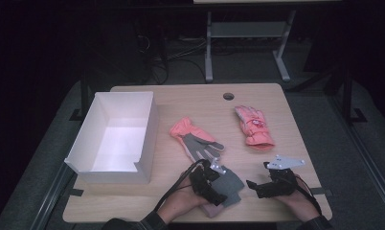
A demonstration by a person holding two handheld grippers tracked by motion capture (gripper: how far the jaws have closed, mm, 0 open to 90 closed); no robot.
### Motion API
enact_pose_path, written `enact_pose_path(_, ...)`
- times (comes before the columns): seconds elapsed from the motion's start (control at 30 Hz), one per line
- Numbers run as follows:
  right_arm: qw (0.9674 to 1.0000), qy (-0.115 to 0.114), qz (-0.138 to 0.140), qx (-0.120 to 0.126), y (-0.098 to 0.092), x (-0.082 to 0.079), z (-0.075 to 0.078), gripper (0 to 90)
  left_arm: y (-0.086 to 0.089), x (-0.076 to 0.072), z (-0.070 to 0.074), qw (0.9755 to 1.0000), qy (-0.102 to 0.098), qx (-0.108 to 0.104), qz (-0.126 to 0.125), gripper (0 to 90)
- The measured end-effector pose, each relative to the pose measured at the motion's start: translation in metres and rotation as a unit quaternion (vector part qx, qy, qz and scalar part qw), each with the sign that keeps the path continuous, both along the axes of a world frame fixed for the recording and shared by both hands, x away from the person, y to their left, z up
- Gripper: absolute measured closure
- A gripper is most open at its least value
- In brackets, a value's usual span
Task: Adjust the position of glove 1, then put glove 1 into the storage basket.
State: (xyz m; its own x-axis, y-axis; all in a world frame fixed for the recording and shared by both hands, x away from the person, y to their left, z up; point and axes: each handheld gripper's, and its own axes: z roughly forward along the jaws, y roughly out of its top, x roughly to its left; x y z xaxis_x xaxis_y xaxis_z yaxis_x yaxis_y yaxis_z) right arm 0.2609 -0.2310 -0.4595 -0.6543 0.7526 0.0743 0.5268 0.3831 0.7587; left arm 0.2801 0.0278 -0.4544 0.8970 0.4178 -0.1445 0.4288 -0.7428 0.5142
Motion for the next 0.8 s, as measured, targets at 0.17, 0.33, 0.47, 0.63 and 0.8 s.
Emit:
enact_pose_path(0.17, 1.0, 0.0, 0.0, 0.0, 0.0001, 0.0, 0.0, 3.6, -0.0008, -0.0009, 0.001, 1.0, -0.003, 0.005, -0.002, 17.2)
enact_pose_path(0.33, 1.0, 0.0, 0.0, 0.0, 0.0001, -0.0001, -0.0001, 3.7, -0.001, -0.0017, 0.0036, 0.9999, 0.005, 0.002, -0.013, 29.1)
enact_pose_path(0.47, 1.0, 0.001, 0.0, -0.001, 0.0003, -0.0001, -0.0002, 3.7, -0.0008, -0.0015, 0.004, 0.9996, 0.018, -0.011, -0.018, 40.3)
enact_pose_path(0.63, 1.0, 0.001, -0.001, 0.0, 0.0007, -0.0003, -0.0002, 3.6, 0.0005, 0.0017, 0.0041, 0.9984, 0.042, -0.02, -0.032, 54.5)
enact_pose_path(0.8, 1.0, 0.001, 0.0, 0.0, 0.0003, -0.0001, 0.0, 3.7, 0.0024, 0.0045, 0.0045, 0.9974, 0.054, -0.03, -0.037, 61.5)
